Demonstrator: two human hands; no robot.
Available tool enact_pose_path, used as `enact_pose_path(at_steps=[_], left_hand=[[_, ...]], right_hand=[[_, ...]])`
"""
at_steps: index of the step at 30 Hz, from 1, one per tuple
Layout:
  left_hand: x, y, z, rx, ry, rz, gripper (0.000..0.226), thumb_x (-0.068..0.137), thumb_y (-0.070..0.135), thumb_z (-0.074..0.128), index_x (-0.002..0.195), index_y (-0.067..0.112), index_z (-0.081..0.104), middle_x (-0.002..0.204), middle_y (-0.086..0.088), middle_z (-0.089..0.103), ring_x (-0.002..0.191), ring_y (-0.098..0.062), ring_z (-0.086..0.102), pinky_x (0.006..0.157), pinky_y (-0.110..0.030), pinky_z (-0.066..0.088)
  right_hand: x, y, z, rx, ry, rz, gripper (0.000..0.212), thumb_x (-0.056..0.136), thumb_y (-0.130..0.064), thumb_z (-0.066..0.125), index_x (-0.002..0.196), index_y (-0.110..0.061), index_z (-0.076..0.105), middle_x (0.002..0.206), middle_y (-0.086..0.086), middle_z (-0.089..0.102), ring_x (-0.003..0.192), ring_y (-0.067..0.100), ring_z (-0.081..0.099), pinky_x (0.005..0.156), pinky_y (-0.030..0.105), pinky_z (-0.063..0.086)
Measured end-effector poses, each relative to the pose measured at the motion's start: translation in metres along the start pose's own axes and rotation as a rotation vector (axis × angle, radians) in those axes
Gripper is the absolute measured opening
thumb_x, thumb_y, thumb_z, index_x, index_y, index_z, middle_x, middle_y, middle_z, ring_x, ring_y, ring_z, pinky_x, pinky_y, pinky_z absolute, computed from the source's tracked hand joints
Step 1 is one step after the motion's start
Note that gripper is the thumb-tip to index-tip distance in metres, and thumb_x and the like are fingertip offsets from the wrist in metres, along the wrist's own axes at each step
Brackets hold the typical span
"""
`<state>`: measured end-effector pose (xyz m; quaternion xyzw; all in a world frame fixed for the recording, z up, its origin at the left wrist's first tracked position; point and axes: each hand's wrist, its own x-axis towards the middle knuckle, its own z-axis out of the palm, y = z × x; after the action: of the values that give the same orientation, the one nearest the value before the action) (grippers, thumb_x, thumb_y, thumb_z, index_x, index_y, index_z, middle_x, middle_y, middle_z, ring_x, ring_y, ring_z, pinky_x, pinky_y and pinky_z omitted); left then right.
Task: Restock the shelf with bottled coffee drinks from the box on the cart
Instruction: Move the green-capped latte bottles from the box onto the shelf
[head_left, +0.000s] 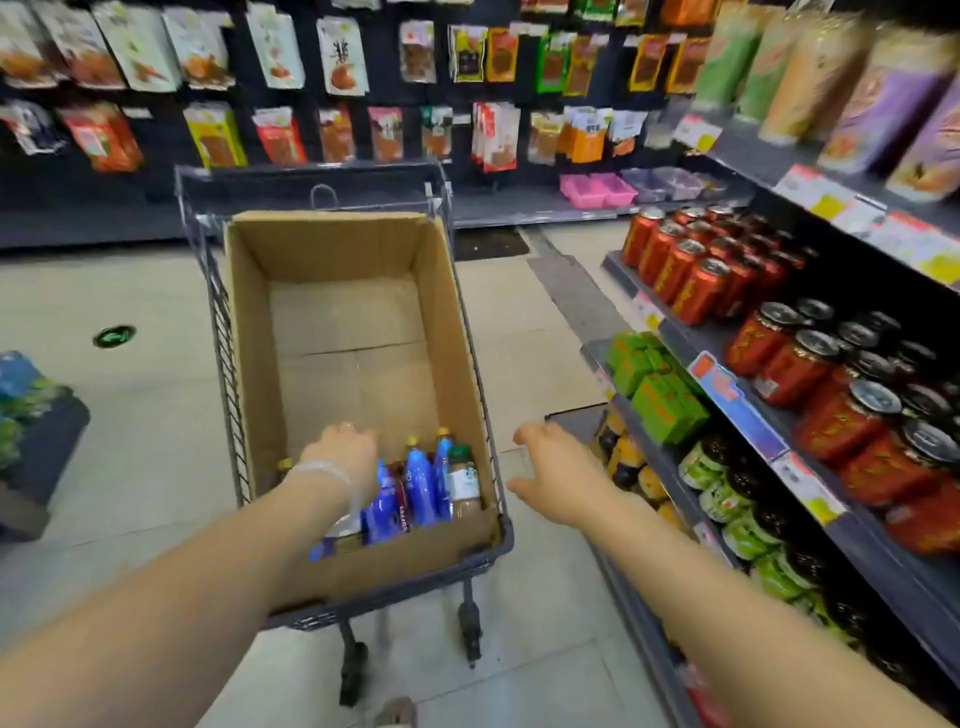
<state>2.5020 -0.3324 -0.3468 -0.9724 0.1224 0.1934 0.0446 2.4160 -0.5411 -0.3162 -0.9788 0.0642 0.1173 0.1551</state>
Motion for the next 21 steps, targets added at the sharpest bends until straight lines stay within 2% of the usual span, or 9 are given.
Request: enact_pose_path(at_steps=[5, 8, 13, 15, 18, 21], left_hand=[[0.046, -0.058, 0.049, -0.050, -0.146, -0.091, 0.046, 0.087, 0.018, 0.054, 0.131, 0.013, 0.041, 0.134, -0.010, 0.039, 0.127, -0.030, 0.038, 0.100, -0.041, 0.042], [0.073, -0.075, 0.082, -0.112, -0.243, -0.139, 0.045, 0.086, 0.017, 0.052, 0.130, 0.014, 0.041, 0.133, -0.010, 0.041, 0.125, -0.031, 0.042, 0.099, -0.041, 0.042], [0.132, -0.092, 0.181, -0.454, -0.413, -0.326, 0.048, 0.070, 0.034, 0.061, 0.116, 0.022, 0.054, 0.121, -0.006, 0.062, 0.109, -0.026, 0.061, 0.089, -0.034, 0.051], [0.135, -0.084, 0.182, -0.623, -0.467, -0.403, 0.046, 0.078, 0.038, 0.060, 0.117, 0.017, 0.053, 0.121, -0.005, 0.060, 0.111, -0.026, 0.059, 0.088, -0.027, 0.048], [0.141, -0.068, 0.183, -0.829, -0.475, -0.590, 0.066, 0.078, 0.031, 0.069, 0.131, 0.005, 0.038, 0.125, -0.013, 0.056, 0.115, -0.032, 0.055, 0.094, -0.033, 0.045], [0.155, -0.056, 0.195, -0.812, -0.460, -0.671, 0.083, 0.082, 0.027, 0.065, 0.143, 0.001, 0.014, 0.131, -0.018, 0.051, 0.119, -0.033, 0.051, 0.097, -0.037, 0.042]], right_hand=[[0.086, -0.041, 0.048, 0.010, -0.158, 0.009, 0.041, 0.086, -0.022, 0.059, 0.122, -0.009, 0.044, 0.124, 0.013, 0.048, 0.115, 0.032, 0.049, 0.088, 0.034, 0.042], [0.129, -0.045, 0.087, 0.000, -0.272, 0.088, 0.048, 0.084, -0.024, 0.062, 0.126, -0.010, 0.043, 0.127, 0.013, 0.048, 0.117, 0.031, 0.050, 0.093, 0.036, 0.044], [0.175, -0.035, 0.148, 0.067, -0.388, 0.329, 0.046, 0.084, -0.029, 0.058, 0.125, -0.013, 0.043, 0.127, 0.013, 0.052, 0.117, 0.032, 0.052, 0.095, 0.039, 0.046], [0.186, -0.030, 0.165, 0.127, -0.394, 0.464, 0.052, 0.083, -0.030, 0.061, 0.128, -0.013, 0.039, 0.127, 0.012, 0.055, 0.116, 0.031, 0.054, 0.092, 0.036, 0.046], [0.196, -0.022, 0.186, 0.219, -0.410, 0.624, 0.059, 0.083, -0.031, 0.064, 0.129, -0.008, 0.034, 0.129, 0.015, 0.054, 0.118, 0.032, 0.054, 0.090, 0.034, 0.045], [0.201, -0.018, 0.200, 0.291, -0.427, 0.734, 0.063, 0.083, -0.027, 0.067, 0.130, -0.003, 0.032, 0.132, 0.016, 0.051, 0.121, 0.032, 0.051, 0.096, 0.035, 0.043]])
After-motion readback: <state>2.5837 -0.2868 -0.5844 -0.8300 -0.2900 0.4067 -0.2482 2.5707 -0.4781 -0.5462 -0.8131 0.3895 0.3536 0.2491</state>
